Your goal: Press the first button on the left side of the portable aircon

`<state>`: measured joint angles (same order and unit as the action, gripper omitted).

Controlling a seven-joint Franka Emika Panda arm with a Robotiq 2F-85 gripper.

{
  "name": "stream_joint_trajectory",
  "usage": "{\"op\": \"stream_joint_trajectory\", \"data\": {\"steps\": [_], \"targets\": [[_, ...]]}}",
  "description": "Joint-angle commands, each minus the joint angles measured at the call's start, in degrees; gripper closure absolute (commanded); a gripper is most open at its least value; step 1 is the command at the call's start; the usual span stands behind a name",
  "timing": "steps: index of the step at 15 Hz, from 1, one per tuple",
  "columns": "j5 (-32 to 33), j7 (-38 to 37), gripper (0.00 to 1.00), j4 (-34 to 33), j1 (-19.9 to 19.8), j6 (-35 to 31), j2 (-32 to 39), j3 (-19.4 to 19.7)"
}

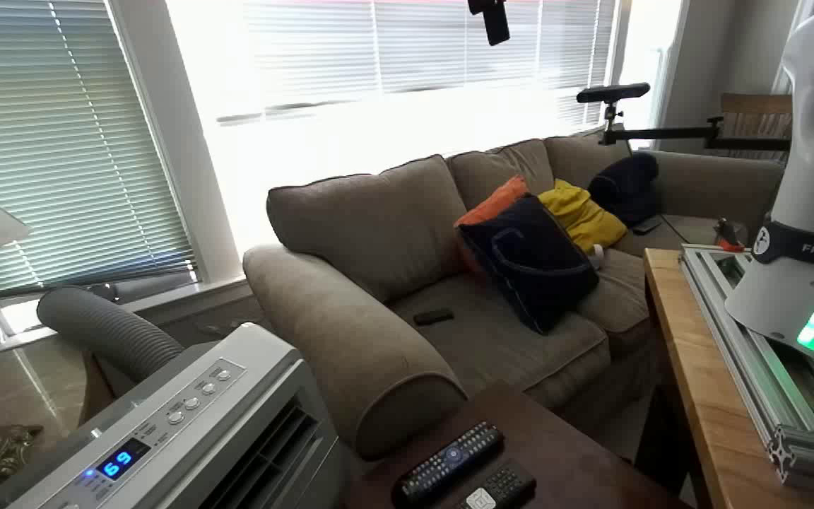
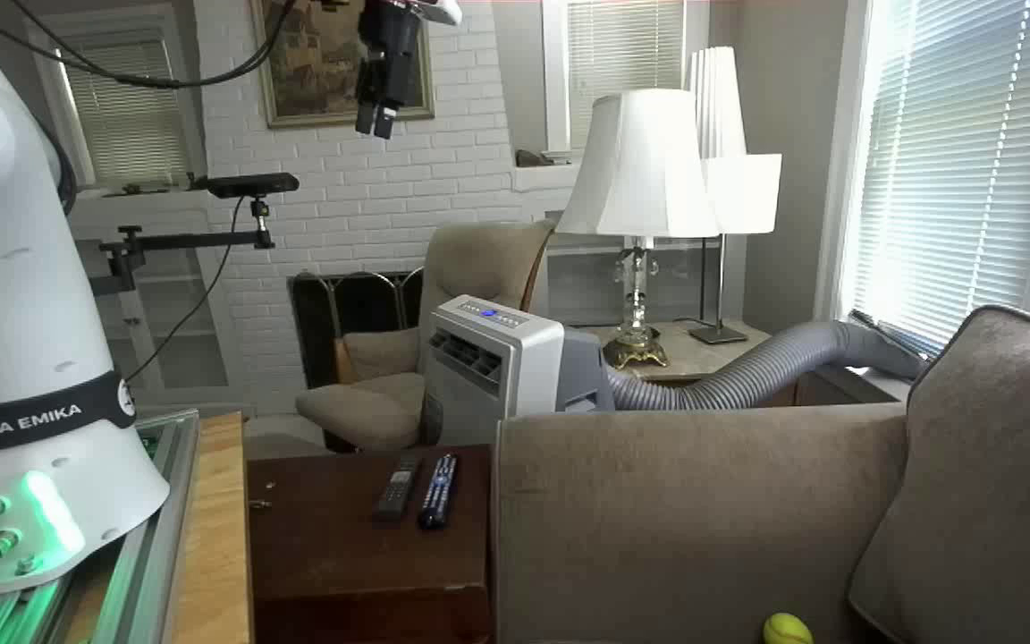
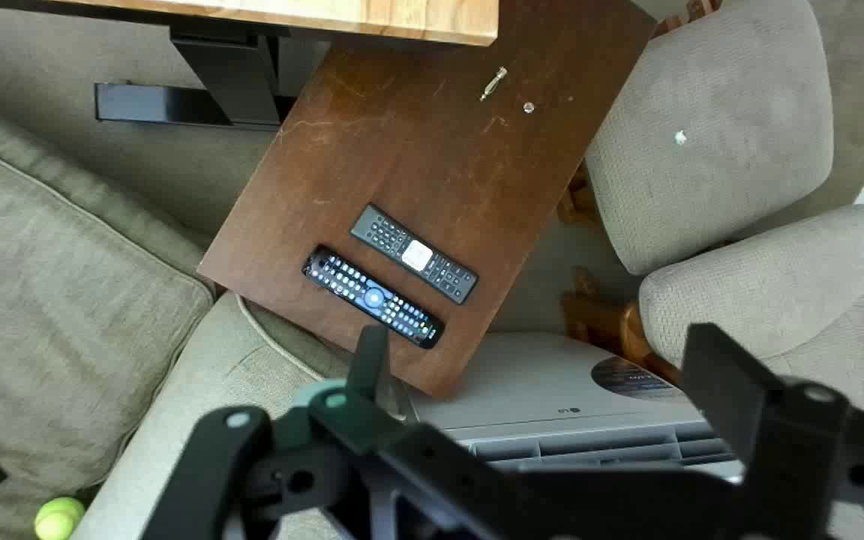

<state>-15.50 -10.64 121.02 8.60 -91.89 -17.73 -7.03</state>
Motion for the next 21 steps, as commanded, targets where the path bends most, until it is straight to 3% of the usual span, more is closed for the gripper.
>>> {"op": "stream_joint_trajectory", "data": {"steps": [1, 11, 21], "targets": [[-0.1, 0.1, 0.00, -0.1, -0.7, 0.2, 0.0, -0.6], [-0.3, 1.0, 0.00, -0.6, -0.7, -1.9, 1.5, -0.7], [1.9, 9.1, 0.00, -12.0, 0.8, -11.9, 19.0, -2.8]]}}
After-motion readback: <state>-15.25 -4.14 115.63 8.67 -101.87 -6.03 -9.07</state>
